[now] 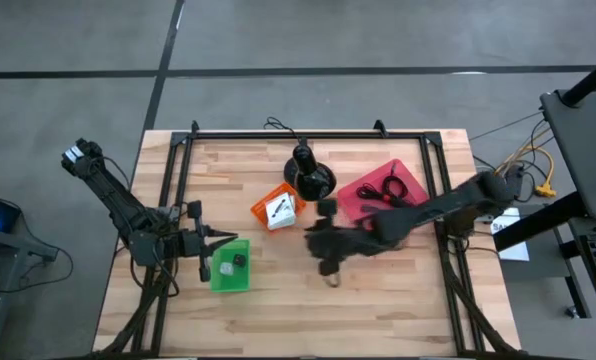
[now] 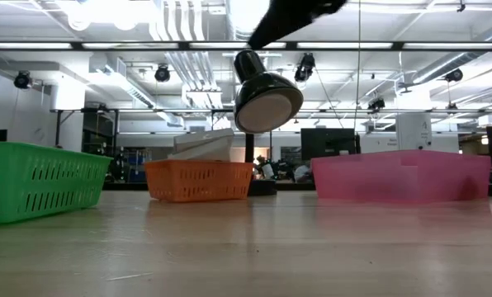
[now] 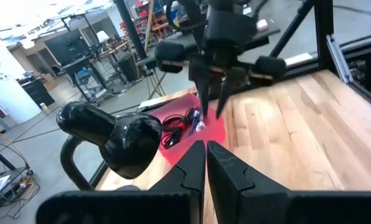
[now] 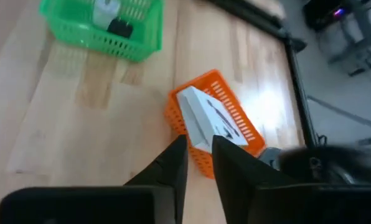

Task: Pick and place items into bin
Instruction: Return to Home Position

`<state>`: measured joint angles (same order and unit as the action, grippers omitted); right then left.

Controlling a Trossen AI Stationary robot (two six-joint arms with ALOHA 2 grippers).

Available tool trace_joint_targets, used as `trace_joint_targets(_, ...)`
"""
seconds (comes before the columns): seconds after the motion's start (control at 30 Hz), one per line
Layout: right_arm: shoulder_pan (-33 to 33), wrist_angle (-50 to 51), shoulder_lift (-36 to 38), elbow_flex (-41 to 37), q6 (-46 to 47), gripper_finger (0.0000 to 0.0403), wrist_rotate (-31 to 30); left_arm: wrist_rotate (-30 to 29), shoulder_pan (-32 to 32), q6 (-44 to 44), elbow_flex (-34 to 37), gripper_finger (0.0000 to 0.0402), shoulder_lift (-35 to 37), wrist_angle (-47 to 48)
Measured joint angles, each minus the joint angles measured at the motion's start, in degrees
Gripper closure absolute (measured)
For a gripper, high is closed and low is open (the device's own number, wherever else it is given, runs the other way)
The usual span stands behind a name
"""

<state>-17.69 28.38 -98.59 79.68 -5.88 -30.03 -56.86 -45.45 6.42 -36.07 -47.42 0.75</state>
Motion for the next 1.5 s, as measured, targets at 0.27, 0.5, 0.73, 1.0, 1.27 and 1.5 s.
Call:
trace_joint_targets(0.27,-2.8,-24.5,21.1,-29.2,2.5,0.0369,-8.0,8.0,3.3,1.2,3.0,0.0401,-0.2,-5.0)
trace_joint_targets(0.5,-3.3,-45.7,34.6,-47.7,-2.8,0.0371,-2.4,15.9,11.0,10.7,5.6,0.0401,-0.2,-13.4)
trace_joint_targets(0.73,0.0,-55.4,44.2,-59.9,-5.1,0.0379,1.8,31.6,25.1,13.4,6.5,0.0401,2.0,-13.8)
trace_joint_targets(1.0,0.8,-61.1,50.5,-66.1,-7.8,0.0394,1.8,43.6,40.5,12.8,7.8,0.0401,6.6,-12.5)
trace_joint_targets(1.27,0.8,-60.1,52.4,-68.8,-4.1,0.0394,1.6,46.3,40.0,6.0,16.5,0.0401,17.2,-9.6)
trace_joint_targets(1.5,0.8,-55.0,53.6,-69.4,1.2,0.0394,1.6,46.4,38.3,6.4,25.9,0.0401,27.1,-10.7)
